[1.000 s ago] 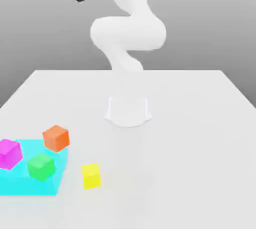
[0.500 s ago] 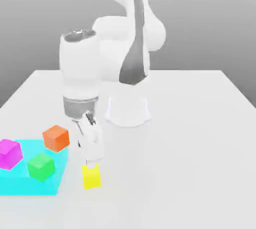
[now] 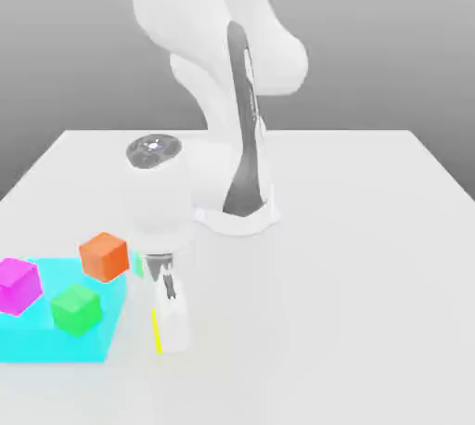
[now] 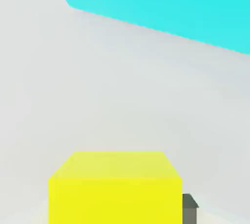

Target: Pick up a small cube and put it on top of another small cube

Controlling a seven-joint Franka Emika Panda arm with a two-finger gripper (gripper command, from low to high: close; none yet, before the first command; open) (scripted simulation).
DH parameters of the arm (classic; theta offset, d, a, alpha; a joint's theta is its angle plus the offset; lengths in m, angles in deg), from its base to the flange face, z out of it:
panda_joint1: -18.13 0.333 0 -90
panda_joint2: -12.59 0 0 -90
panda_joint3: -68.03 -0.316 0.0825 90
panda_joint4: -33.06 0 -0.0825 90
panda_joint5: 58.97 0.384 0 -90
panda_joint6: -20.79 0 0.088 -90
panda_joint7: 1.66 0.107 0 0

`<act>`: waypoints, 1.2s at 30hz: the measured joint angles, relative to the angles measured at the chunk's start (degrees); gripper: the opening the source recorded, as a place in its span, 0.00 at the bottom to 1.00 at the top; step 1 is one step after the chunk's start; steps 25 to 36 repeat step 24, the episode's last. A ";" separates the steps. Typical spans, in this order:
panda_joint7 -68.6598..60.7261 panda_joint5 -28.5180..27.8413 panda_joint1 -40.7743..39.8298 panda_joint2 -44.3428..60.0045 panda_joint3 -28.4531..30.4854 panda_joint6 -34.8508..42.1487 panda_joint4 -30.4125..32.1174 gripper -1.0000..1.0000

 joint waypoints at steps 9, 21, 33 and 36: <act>-6.37 1.95 -2.68 -15.13 0.26 16.36 -1.23 0.00; -23.07 1.96 -8.39 -13.34 4.12 25.84 -12.46 1.00; -23.07 1.96 -8.35 -13.34 4.12 25.84 -12.46 1.00; -23.07 1.96 -8.35 -13.34 4.12 25.84 -12.46 1.00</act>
